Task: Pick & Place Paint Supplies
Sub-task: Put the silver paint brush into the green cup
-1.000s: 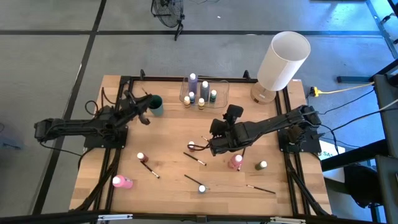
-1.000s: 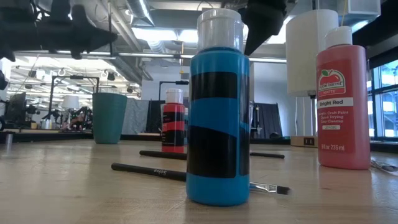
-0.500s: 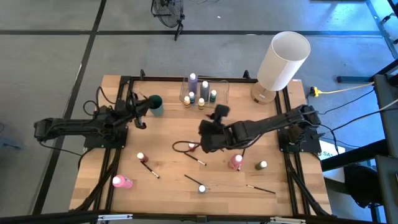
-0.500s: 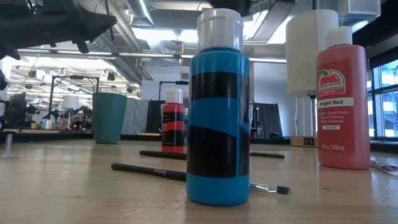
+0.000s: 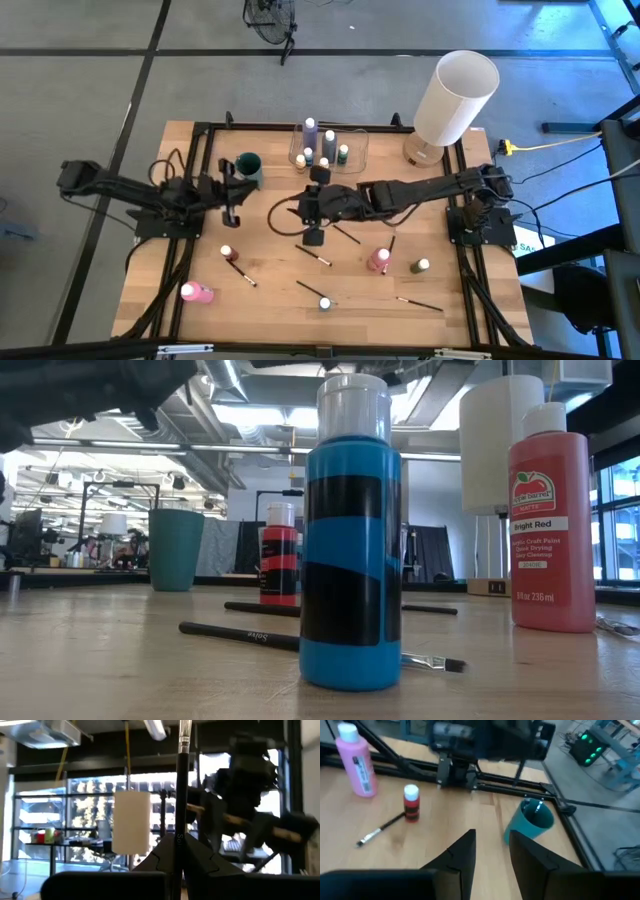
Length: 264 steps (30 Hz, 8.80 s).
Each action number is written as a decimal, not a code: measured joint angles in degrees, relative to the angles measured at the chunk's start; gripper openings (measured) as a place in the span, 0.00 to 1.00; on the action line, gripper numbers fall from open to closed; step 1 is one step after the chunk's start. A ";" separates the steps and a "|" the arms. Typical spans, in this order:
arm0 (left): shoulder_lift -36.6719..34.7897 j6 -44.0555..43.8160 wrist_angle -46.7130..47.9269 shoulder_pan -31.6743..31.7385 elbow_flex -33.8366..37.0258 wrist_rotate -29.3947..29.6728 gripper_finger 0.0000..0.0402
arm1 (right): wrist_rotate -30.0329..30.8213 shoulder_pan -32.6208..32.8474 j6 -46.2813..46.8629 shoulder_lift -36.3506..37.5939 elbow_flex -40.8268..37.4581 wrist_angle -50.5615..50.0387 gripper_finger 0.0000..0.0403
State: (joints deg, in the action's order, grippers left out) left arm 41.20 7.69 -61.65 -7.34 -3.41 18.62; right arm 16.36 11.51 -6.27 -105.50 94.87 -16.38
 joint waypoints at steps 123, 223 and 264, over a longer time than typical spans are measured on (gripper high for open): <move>27.41 12.58 -10.58 -15.28 -12.31 7.24 0.03 | -9.58 -0.37 -3.59 -3.36 2.16 17.30 0.61; 17.46 9.98 9.25 -13.77 -17.32 -0.25 0.38 | -8.02 0.07 -3.16 -3.38 2.12 3.45 0.04; 4.29 18.16 24.99 -7.76 -17.34 23.25 0.03 | 24.55 3.83 12.90 0.64 2.08 -24.73 0.70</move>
State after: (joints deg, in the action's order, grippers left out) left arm 45.48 25.85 -36.65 -15.10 -20.75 41.88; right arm 40.91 15.33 6.63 -104.86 96.95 -41.11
